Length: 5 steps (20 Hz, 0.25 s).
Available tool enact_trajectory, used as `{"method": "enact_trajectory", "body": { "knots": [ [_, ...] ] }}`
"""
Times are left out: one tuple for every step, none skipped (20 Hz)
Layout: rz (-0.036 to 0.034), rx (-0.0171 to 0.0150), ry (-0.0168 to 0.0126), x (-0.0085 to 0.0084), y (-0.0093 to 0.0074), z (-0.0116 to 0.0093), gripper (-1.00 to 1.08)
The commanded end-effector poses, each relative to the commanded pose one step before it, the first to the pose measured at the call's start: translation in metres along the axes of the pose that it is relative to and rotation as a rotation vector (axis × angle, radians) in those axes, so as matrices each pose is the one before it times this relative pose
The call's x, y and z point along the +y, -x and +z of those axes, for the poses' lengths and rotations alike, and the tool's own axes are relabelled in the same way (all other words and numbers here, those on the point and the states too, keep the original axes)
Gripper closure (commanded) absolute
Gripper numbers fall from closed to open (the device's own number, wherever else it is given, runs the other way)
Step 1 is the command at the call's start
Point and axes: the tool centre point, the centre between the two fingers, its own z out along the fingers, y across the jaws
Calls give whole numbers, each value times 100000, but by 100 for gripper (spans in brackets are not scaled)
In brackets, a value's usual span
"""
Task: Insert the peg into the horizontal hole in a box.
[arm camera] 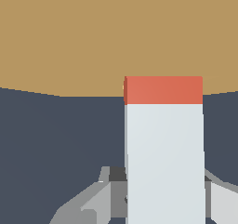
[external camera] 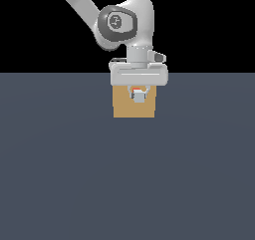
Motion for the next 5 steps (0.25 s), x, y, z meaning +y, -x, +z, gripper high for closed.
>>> {"method": "enact_trajectory", "body": {
  "knots": [
    [-147, 250, 326, 126, -915, -168, 108],
    [0, 0, 0, 32, -54, 0, 108],
    [0, 0, 0, 35, 40, -1, 108],
    [0, 0, 0, 31, 105, -1, 108],
    [0, 0, 0, 9, 43, 0, 108]
  ]
}}
